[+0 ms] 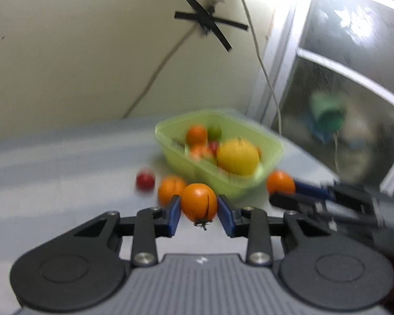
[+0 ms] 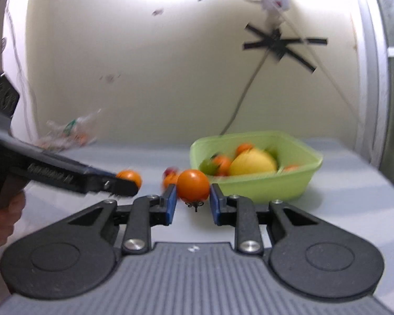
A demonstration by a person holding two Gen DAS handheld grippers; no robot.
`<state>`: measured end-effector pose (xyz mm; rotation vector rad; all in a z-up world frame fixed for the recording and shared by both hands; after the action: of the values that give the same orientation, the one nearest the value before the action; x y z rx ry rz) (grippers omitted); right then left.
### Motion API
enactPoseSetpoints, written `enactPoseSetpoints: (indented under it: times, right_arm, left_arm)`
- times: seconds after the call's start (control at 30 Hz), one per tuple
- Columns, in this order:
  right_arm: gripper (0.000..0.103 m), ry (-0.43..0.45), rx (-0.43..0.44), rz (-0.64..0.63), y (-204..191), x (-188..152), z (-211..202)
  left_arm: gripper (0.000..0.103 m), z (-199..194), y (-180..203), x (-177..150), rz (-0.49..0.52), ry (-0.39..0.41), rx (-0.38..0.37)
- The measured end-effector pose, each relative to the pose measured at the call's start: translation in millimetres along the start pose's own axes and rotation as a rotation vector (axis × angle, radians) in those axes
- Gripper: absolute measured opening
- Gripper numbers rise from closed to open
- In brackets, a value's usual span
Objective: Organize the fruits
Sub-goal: 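Lower both orange tomatoes into the green basin and open both grippers, then grasp a red tomato with the left gripper while the right gripper grasps a mandarin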
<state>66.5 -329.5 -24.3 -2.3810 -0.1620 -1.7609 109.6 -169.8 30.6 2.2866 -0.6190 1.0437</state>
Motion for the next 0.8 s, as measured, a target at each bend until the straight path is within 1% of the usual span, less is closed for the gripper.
enactPoseSetpoints:
  times: [0.07, 0.17, 0.3, 0.33, 0.37, 0.4, 0.43, 0.53, 0.63, 0.7, 0.73, 0.8]
  right_arm:
    - [0.03, 0.016, -0.019, 0.003, 5, 6, 10]
    - [0.03, 0.021, -0.036, -0.008, 7, 12, 31]
    - [0.031, 0.022, -0.063, -0.046, 3, 12, 53]
    - [0.033, 0.023, -0.064, -0.049, 2, 10, 55]
    - [0.044, 0.025, -0.067, -0.05, 3, 9, 54]
    - [0.05, 0.033, -0.076, -0.049, 4, 7, 53]
    - [0.05, 0.044, -0.083, -0.047, 5, 6, 51]
    - [0.05, 0.063, -0.073, -0.021, 9, 7, 46]
    - [0.05, 0.088, -0.061, -0.01, 10, 7, 40]
    - [0.05, 0.106, -0.014, -0.007, 8, 9, 34]
    - [0.049, 0.108, 0.019, -0.006, 4, 9, 31]
    - [0.048, 0.103, 0.092, -0.019, -6, 8, 26]
  left_arm:
    - [0.031, 21, -6, 23, -0.03, 0.001, -0.01]
    - [0.031, 55, -16, 48, -0.057, -0.016, -0.011]
    - [0.032, 92, -22, 64, -0.051, -0.045, 0.009]
    - [0.038, 100, -22, 65, -0.044, -0.058, 0.009]
    - [0.04, 106, -22, 66, -0.034, -0.067, 0.015]
    - [0.041, 112, -22, 68, -0.024, -0.068, 0.027]
    - [0.041, 115, -23, 68, -0.017, -0.069, 0.033]
    - [0.041, 109, -26, 68, -0.034, -0.047, 0.018]
    - [0.041, 83, -37, 69, -0.05, 0.003, 0.006]
    - [0.041, 64, -50, 65, -0.062, 0.032, 0.013]
    - [0.041, 55, -57, 61, -0.072, 0.037, 0.032]
    - [0.041, 47, -73, 49, -0.091, 0.022, 0.068]
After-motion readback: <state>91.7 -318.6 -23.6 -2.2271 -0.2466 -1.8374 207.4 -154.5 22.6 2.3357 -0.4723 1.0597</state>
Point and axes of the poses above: each gripper's, at about its wrist camera, not at the fingertips, and z roughly the way its jaws point, y to its right, x to its top, the point moved 4 cm from there along z, roughly the way its jaws point, and after that the axes turned 9 degrees about -x, right-handed, at the moved point
